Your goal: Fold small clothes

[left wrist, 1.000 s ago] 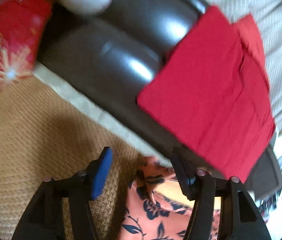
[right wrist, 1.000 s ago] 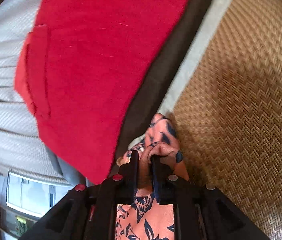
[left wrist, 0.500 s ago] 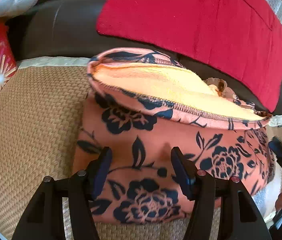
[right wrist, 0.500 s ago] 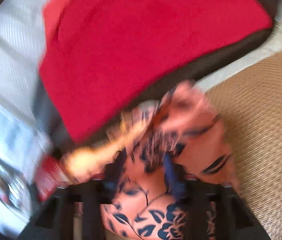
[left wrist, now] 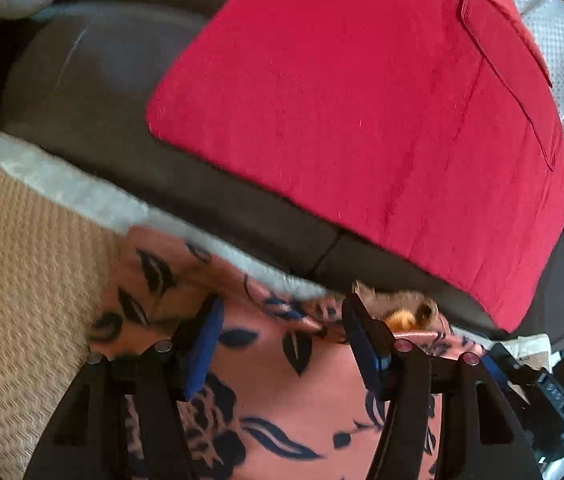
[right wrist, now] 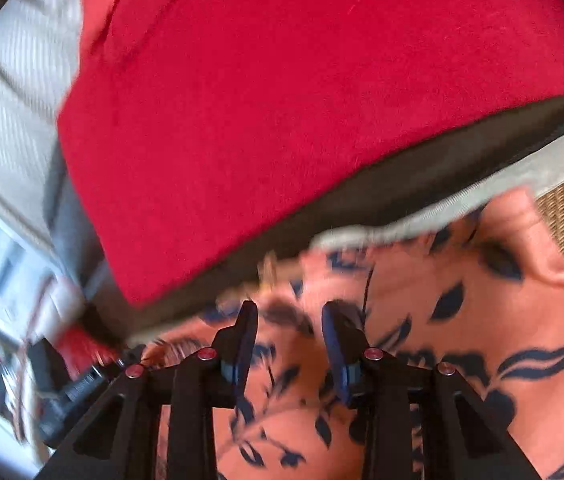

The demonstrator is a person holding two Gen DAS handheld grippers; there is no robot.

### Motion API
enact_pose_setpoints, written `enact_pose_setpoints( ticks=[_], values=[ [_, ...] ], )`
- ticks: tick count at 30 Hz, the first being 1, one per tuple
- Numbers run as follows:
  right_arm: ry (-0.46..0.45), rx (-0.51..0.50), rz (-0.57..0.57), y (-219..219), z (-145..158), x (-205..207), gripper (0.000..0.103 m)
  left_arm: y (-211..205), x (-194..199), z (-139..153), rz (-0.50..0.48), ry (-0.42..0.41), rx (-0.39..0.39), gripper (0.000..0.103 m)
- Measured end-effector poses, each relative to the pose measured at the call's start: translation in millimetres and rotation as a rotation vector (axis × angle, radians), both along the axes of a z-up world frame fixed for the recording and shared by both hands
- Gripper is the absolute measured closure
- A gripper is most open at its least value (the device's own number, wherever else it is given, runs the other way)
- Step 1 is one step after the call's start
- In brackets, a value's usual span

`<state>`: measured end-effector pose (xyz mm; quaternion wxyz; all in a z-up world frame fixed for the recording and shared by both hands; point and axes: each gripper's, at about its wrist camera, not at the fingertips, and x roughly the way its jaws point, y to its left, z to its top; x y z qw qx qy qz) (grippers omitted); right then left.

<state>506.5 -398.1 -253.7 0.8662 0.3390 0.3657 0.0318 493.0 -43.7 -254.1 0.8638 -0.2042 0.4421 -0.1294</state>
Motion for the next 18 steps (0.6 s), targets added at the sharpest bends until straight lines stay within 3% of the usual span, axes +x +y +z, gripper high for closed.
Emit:
enact_pose_setpoints(
  ticks=[4, 7, 9, 11, 13, 15, 18],
  values=[
    [0.002, 0.013, 0.001, 0.0, 8.1, -10.6, 0.065, 2.5, -4.2, 4.5, 0.001, 0.046, 0.045, 0.041],
    [-0.024, 0.000, 0.028, 10.4, 20.9, -25.1, 0.065, -1.7, -17.7, 12.1, -0.022, 0.004, 0.065, 0.041],
    [-0.031, 0.038, 0.052, 20.9, 24.9, -8.8, 0.065, -13.2, -20.6, 15.2, -0.044, -0.040, 0.108, 0.037],
    [0.039, 0.075, 0.155, 50.2, 11.6, 21.2, 0.065, -11.9, -17.7, 12.6, -0.028, -0.034, 0.126, 0.037],
    [0.117, 0.119, 0.174, 69.2, -11.4, 48.8, 0.065, 8.6, -24.3, 16.6, 0.045, -0.054, 0.093, 0.037],
    [0.165, 0.142, 0.113, 74.6, -33.6, 67.2, 0.067, 34.9, -35.0, 28.8, 0.151, -0.086, 0.087, 0.037],
    [0.044, 0.163, 0.060, 66.8, -17.5, 46.6, 0.065, 61.8, -51.7, 42.4, 0.229, -0.102, 0.114, 0.035]
  ],
)
